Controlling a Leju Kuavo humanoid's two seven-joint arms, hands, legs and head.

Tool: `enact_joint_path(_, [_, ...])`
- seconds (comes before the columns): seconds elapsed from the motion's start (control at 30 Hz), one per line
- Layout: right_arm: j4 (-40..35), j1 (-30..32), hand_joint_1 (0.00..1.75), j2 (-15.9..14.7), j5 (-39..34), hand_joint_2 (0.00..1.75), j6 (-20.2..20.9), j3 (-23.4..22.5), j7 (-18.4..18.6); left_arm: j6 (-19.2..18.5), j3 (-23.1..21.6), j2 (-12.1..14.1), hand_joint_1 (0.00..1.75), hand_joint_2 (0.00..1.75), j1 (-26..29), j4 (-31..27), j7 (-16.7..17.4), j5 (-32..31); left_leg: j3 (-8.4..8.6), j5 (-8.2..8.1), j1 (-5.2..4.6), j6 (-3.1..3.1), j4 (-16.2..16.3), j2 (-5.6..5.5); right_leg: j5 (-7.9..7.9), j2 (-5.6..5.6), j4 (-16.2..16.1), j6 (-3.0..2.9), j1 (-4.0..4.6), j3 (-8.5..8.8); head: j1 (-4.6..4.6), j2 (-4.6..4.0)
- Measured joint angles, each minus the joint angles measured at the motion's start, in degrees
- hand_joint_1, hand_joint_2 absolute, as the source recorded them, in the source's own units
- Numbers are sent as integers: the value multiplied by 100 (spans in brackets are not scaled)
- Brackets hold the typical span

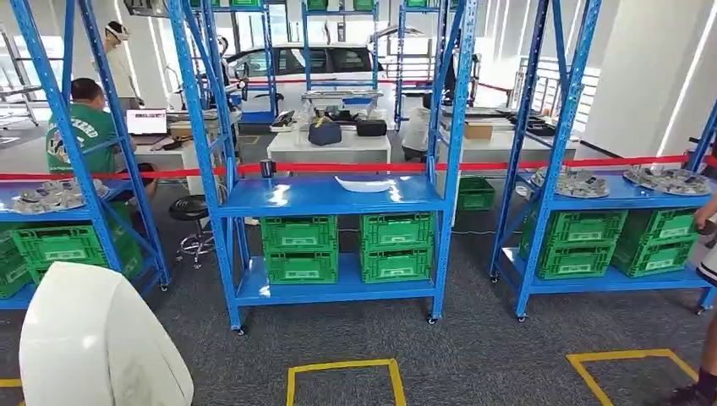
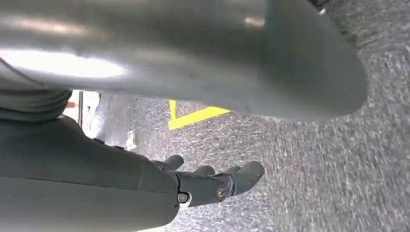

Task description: Take the parts from the cabinet and place them on the table.

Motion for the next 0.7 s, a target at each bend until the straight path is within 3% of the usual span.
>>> enact_joint_path(0.03, [0, -4, 0, 0, 5, 0, 0, 0, -11, 0, -4, -2, 175, 175, -10, -18, -18, 42, -30, 35, 1, -30, 14, -28, -57, -51, -37, 10, 30, -5, -2, 0])
enact_joint_path(0.07, [0, -1, 0, 0, 7, 0, 0, 2, -15, 0, -4, -7, 175, 175, -11, -24, 11, 90, -37, 92, 9, -71, -25, -73, -40, -111, -41, -16, 42, -17, 0, 0])
enact_joint_path(0.1, [0, 8, 0, 0, 7, 0, 0, 0, -15, -2, -7, -9, 175, 175, -10, -24, 54, 107, -58, 138, -1, -102, -40, -121, 15, -158, -81, -53, -5, -22, -4, 0])
enact_joint_path(0.13, [0, 10, 0, 11, 7, 0, 0, 0, -33, -2, -11, -13, 175, 175, 8, -20, 61, 107, -107, 111, 20, -124, 23, -99, 84, -250, -117, -77, -37, -30, 7, 0])
enact_joint_path(0.17, [0, 10, 0, 7, 7, 0, 2, 0, -35, -2, -13, -18, 175, 175, 1, -22, 54, 109, -194, -98, 21, -152, 184, -41, 119, -291, -130, -127, -36, -63, -24, 0])
enact_joint_path(0.23, [0, 14, 0, 2, 13, 0, 33, 0, -33, -9, -15, -27, 175, 175, 1, -20, 26, 107, -465, -666, 82, -252, 965, 26, 183, -418, -128, -141, -41, -140, -24, 0])
enact_joint_path(0.27, [0, 19, 0, 2, 15, 0, 48, 0, -31, -9, -18, -33, 175, 175, 9, -11, 26, 105, -591, -835, 109, -293, 1353, 41, 209, -473, -122, -132, -41, -175, -24, 0])
enact_joint_path(0.3, [0, 24, 0, 2, 18, 0, 59, 0, -33, -9, -18, -40, 175, 175, 11, 2, 22, 105, -649, -883, 139, -332, 1620, 57, 231, -544, -108, -116, -49, -222, -24, 0])
enact_joint_path(0.33, [0, 25, 0, 2, 26, 0, 81, 0, -37, -9, -18, -42, 175, 175, 10, 15, 13, 105, -573, -802, 166, -360, 1577, 77, 244, -606, -91, -95, -63, -256, -24, 0])
enact_joint_path(0.37, [0, 25, 0, 2, 39, 0, 90, 0, -59, -9, -18, -42, 175, 175, 10, 22, -9, 105, -370, -643, 193, -389, 1314, 105, 250, -669, -68, -81, -82, -286, -24, 0])
enact_joint_path(0.4, [0, 23, 0, 2, 48, 0, 87, 0, -61, -9, -18, -42, 175, 175, 7, 22, -24, 107, -63, -448, 218, -419, 856, 161, 253, -732, -44, -60, -109, -308, -24, 0])
enact_joint_path(0.43, [0, 20, 0, 2, 50, 0, 87, 2, -57, -9, -18, -42, 175, 175, 5, 22, -42, 109, 284, -297, 239, -457, 320, 308, 244, -786, -14, -19, -123, -317, -24, 0])
enact_joint_path(0.47, [-2, 19, 0, -13, 50, 0, 87, 2, -35, -11, -18, -44, 175, 175, -7, 24, -44, 109, 487, -420, 206, -479, -50, 578, 235, -837, 14, 43, -91, -336, -30, 0])
enact_joint_path(0.5, [-4, 25, 0, -42, 53, 0, 85, 2, -15, -9, -28, -57, 175, 175, 9, 26, -42, 101, 461, -292, 167, -359, 101, 504, 243, -869, 14, 88, -101, -332, -18, 0])
enact_joint_path(0.53, [-4, 15, 0, -30, 50, 0, 85, 2, -22, -9, -28, -61, 175, 175, 3, 24, -42, 86, 388, -387, 167, -262, -14, 484, 215, -919, 41, 139, -75, -305, -24, 0])
enact_joint_path(0.6, [-4, 0, 0, -31, 50, 0, 85, 2, -39, 7, -31, -68, 175, 175, 27, 28, -86, 66, 334, -404, 149, -142, 22, 357, 209, -1034, 4, 221, -83, -281, -20, 0])
enact_joint_path(0.63, [-4, 4, 0, -30, 50, 0, 85, 2, -44, 9, -31, -68, 175, 175, 27, 22, -107, 66, 394, -346, 182, -72, -13, 284, 200, -1041, 25, 258, -109, -276, -17, 0])
enact_joint_path(0.67, [-4, 4, 0, -39, 57, 0, 81, 2, -55, 7, -33, -75, 175, 175, 28, 15, -145, 77, 366, -317, 178, -25, -19, 241, 29, -708, 202, 278, -125, -332, -9, 0])
enact_joint_path(0.7, [-4, 8, 0, -37, 66, 0, 79, 2, -59, 7, -35, -75, 175, 175, 20, 15, -151, 83, 347, -294, 170, 9, -18, 184, -197, -513, 519, 274, -124, -472, -6, 0])
